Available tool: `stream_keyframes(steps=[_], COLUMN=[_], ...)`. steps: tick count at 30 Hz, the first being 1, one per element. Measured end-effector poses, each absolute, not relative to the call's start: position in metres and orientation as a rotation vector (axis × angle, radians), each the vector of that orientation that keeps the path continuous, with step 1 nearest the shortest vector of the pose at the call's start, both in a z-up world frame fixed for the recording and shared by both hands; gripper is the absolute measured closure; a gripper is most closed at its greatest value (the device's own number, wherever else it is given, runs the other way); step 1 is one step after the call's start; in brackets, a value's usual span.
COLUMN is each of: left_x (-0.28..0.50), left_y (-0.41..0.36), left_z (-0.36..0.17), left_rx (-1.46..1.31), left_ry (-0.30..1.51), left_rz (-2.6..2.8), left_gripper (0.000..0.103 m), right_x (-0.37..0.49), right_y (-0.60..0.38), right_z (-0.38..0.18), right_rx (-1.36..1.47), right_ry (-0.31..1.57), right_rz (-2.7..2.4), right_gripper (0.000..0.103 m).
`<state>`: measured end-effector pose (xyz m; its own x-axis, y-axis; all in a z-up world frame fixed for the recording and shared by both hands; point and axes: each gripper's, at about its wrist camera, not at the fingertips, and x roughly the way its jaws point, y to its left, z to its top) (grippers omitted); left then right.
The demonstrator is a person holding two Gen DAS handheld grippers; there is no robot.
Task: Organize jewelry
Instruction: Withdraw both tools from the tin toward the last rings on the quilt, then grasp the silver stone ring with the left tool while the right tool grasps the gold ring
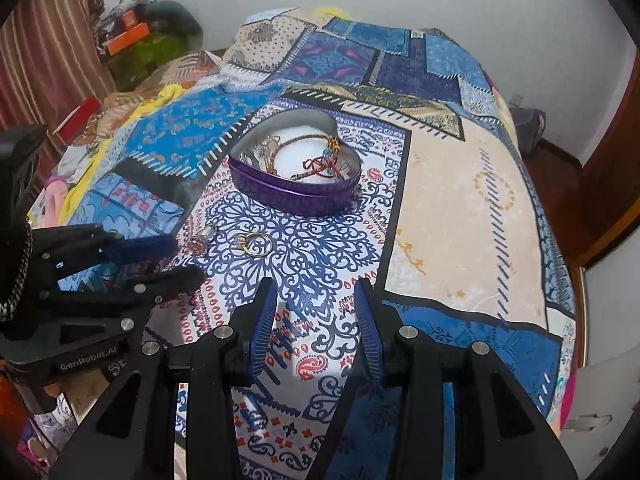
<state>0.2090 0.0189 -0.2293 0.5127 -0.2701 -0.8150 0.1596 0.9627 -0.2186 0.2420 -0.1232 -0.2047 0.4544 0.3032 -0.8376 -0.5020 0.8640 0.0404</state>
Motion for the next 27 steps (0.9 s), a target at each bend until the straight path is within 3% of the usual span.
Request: stream_keyframes(steps=[3,9,23,26,27], left_x=[0.214,0.216,0.207,0.206,0.205], left_y=[0.018,0.022,0.047,0.047,0.047], left_z=[-0.231,-0.230,-0.224,-0.221,-0.218], left_rx=[-0.141,-0.152,-0.141,-0.136,-0.132], left_ry=[0.989,0.966,0.930,0.919,0.913], left_rz=[-0.263,-0.257,-0.186,-0.182,-0.181], left_gripper=[0.071,0.091,0.091,0.091,0.091], right_x=[0.247,0.257,0.266,0.266,0.267], right_y=[-0.122,-0.113,-0.074,-0.075,-0.076], right_z=[-0.208,-0.214,-0.225,-0.225,-0.224], right_rx=[-0.208,-0.179,-0.269,-0.262,-0.254], right_ry=[0.996,1.037,1.069,1.071,1.071], right_rz=[0.519,0.566,0.685,0.702,0.704], right_gripper=[0.067,0.067,0.067,0.080,0.080])
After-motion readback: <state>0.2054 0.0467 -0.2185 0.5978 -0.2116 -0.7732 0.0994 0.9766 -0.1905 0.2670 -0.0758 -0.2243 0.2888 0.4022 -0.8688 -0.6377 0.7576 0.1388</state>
